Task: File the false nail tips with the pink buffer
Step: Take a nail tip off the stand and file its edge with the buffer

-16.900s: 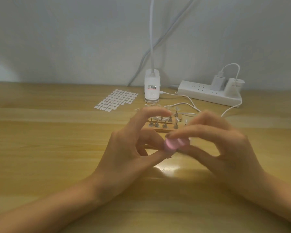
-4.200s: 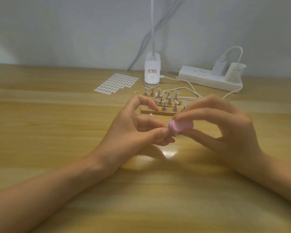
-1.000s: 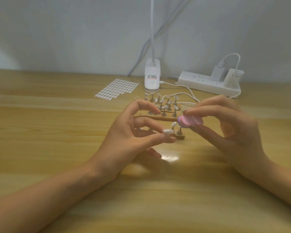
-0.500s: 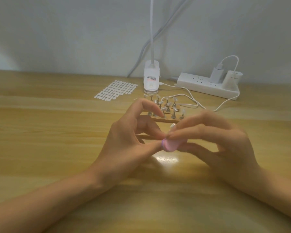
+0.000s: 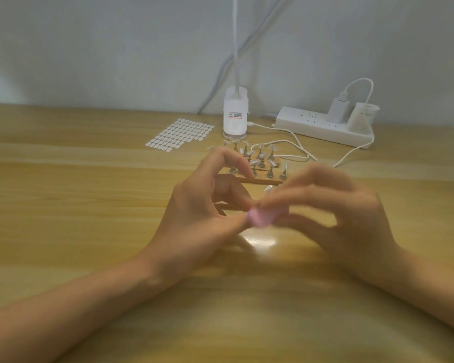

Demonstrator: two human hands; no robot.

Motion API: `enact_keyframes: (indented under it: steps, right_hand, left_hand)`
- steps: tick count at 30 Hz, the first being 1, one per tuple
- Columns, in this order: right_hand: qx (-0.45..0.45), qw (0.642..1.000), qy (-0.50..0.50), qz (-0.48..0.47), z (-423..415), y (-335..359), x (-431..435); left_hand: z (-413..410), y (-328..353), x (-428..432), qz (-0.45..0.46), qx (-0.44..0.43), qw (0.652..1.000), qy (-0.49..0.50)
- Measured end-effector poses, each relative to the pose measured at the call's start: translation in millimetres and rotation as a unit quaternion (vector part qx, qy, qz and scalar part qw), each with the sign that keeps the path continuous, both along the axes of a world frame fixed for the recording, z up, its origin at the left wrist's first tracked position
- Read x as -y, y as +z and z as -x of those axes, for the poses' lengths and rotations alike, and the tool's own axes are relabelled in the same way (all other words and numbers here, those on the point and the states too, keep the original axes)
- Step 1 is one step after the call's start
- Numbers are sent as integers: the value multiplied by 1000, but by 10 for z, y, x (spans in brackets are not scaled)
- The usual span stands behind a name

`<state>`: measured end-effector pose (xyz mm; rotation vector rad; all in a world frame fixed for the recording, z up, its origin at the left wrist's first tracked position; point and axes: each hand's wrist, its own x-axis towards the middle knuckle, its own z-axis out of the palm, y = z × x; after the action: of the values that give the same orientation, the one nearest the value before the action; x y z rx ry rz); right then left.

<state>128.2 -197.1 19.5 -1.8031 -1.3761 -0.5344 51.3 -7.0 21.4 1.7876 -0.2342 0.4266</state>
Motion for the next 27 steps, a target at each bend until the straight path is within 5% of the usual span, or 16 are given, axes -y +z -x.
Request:
enact_keyframes:
  steps: [27]
  right_hand:
    - [-8, 1000, 8, -2, -9, -3, -4]
  left_hand:
    - [12, 5, -6, 2, -4, 1000, -14]
